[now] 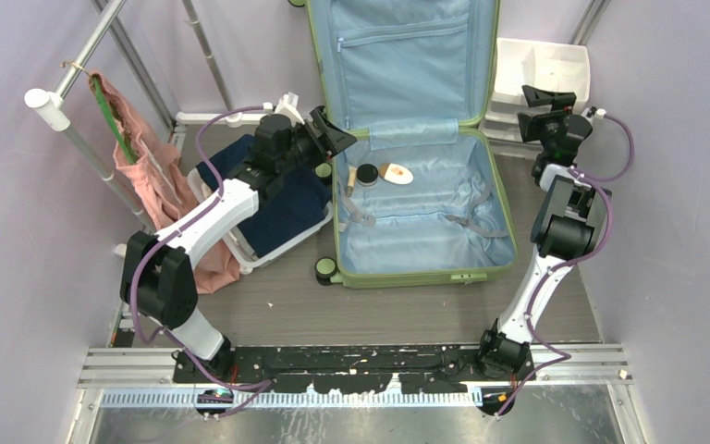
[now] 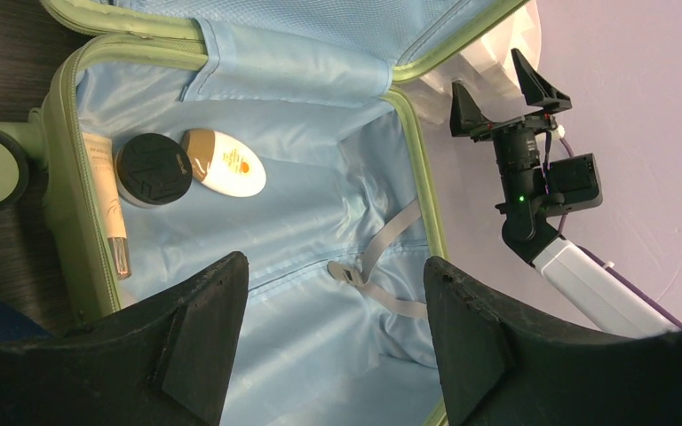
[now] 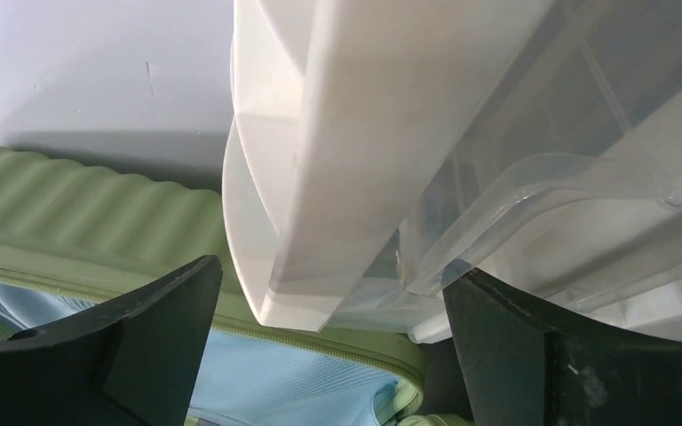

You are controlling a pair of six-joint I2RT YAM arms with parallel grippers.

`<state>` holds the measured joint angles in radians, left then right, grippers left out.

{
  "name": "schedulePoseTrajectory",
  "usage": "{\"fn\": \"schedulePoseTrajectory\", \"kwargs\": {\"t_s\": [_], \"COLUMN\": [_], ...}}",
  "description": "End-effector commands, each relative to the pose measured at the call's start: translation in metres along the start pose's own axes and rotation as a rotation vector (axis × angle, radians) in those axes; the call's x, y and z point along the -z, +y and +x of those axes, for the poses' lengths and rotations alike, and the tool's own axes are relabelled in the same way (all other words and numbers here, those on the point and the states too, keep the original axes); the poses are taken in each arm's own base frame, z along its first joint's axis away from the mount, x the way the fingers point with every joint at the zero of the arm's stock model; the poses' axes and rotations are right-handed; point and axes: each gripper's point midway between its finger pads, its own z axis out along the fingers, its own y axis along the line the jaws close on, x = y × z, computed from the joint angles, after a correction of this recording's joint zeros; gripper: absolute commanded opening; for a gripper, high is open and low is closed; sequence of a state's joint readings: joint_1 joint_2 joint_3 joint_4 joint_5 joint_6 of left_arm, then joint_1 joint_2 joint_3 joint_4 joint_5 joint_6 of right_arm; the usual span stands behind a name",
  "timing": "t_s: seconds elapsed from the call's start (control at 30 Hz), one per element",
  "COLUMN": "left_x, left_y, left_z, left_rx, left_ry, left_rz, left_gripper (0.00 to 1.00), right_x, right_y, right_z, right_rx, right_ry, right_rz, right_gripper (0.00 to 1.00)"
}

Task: Open, take out, and arrange the luggage
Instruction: Move the storage box to the center of the board.

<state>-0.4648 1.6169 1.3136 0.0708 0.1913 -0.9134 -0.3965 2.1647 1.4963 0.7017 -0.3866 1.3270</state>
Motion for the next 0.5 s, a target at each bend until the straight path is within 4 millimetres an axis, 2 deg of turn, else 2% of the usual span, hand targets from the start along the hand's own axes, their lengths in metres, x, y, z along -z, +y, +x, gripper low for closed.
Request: {"fn": "schedulePoseTrajectory", "kwargs": {"t_s": [0.0,0.17,0.47], "left_x": [0.012,0.016,0.025], "left_y": [-0.029,-0.031,-0.033], "left_z": [-0.019,-0.02,-0.021], "left_rx": [-0.027,-0.028,-0.044], "left_ry": [-0.061,-0.065,-0.072], "left_rz": [0.07,0.074,0.079], "left_gripper": [0.73,0.73,0.74], "right_x": [0.005,0.015,0.039], "right_y": [0.075,0.091,0.106], "right_z": [-0.021,-0.024,-0.029], "right_rx": [0.108,0.115,0.144], "right_ry": [-0.046,-0.051,-0.067], "right_rz": [-0.241,-0.29,-0.347], "right_gripper": [1.0,0.98,0.94]}}
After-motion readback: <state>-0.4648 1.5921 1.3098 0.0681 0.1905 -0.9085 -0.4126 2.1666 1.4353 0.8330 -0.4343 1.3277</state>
